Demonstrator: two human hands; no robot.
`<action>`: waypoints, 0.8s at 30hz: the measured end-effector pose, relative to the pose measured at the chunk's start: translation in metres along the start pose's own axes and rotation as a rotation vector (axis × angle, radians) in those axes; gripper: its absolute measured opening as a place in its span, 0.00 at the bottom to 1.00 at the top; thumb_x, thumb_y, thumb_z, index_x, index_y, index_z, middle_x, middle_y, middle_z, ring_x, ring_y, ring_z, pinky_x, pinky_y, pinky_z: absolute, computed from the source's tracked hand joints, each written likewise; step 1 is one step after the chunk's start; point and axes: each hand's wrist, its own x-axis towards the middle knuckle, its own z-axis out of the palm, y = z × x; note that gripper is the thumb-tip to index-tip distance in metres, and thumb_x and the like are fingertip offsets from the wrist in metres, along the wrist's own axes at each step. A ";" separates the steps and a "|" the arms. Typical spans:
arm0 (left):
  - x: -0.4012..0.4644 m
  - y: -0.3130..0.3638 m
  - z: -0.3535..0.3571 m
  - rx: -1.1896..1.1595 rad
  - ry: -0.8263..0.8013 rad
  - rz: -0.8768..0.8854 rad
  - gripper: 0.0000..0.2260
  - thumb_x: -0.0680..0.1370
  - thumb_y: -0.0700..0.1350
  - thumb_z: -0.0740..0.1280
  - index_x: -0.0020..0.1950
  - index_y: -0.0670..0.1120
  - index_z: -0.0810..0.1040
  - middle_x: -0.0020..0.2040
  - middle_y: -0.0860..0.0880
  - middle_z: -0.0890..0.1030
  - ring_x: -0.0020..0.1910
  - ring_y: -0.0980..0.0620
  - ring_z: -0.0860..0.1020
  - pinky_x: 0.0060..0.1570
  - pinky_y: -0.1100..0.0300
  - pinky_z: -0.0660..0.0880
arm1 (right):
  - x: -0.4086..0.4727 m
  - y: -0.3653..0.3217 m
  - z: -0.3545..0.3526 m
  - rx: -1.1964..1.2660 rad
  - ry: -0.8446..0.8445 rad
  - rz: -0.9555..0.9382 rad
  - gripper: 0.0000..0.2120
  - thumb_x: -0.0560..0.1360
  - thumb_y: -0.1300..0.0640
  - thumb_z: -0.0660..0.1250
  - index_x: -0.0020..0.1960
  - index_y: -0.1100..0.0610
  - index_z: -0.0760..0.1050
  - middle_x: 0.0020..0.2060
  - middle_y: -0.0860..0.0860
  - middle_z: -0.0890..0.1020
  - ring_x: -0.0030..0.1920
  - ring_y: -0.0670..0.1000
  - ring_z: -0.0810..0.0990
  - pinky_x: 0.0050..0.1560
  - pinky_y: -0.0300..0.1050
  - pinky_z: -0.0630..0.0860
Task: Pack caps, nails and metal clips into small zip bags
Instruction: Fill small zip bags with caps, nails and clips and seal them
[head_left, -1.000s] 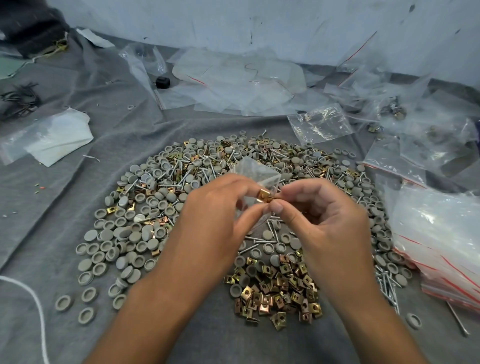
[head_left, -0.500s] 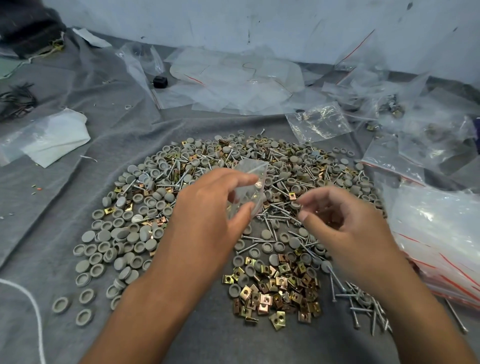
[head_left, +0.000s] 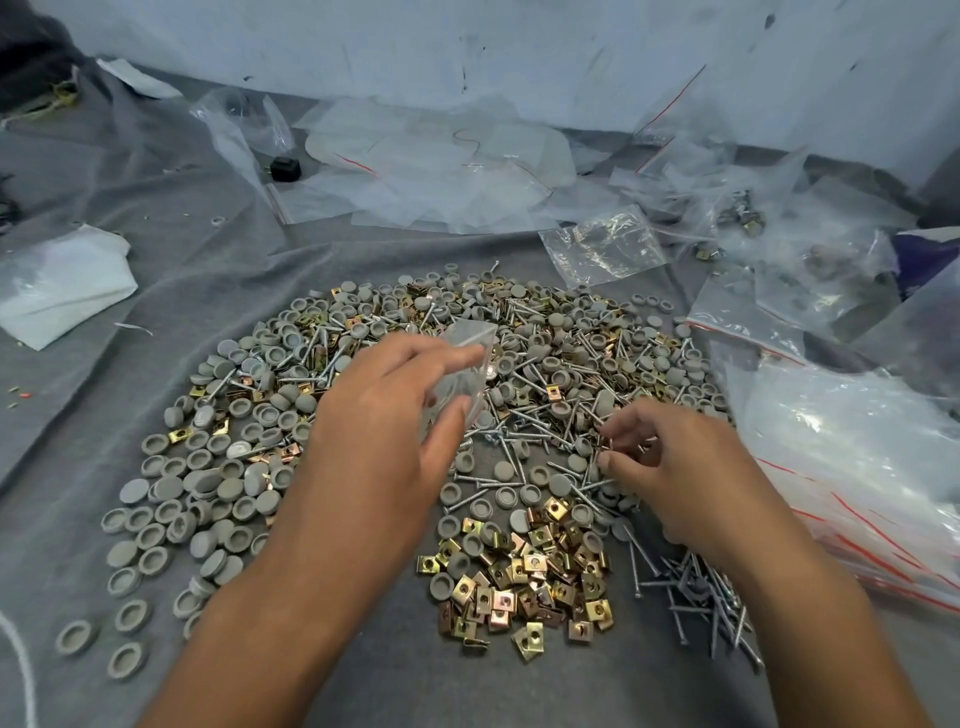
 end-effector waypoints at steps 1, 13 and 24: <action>0.000 0.001 0.000 0.002 -0.007 0.003 0.18 0.77 0.50 0.65 0.67 0.60 0.70 0.48 0.72 0.67 0.49 0.75 0.70 0.51 0.79 0.67 | 0.001 0.000 0.001 -0.011 0.002 -0.007 0.07 0.77 0.46 0.72 0.53 0.38 0.77 0.46 0.37 0.80 0.39 0.37 0.77 0.36 0.38 0.71; -0.001 -0.001 -0.002 -0.015 -0.026 -0.009 0.20 0.75 0.52 0.66 0.67 0.57 0.75 0.48 0.73 0.66 0.50 0.74 0.70 0.53 0.80 0.65 | 0.011 -0.040 0.042 -0.302 0.184 -0.222 0.12 0.78 0.47 0.70 0.61 0.42 0.79 0.55 0.41 0.78 0.57 0.46 0.74 0.47 0.41 0.70; -0.001 -0.004 -0.002 -0.014 -0.030 -0.019 0.20 0.75 0.53 0.66 0.67 0.56 0.75 0.48 0.71 0.67 0.50 0.76 0.69 0.55 0.81 0.63 | 0.012 -0.038 0.044 -0.195 0.226 -0.200 0.08 0.83 0.48 0.60 0.57 0.47 0.76 0.50 0.40 0.76 0.53 0.45 0.70 0.49 0.40 0.66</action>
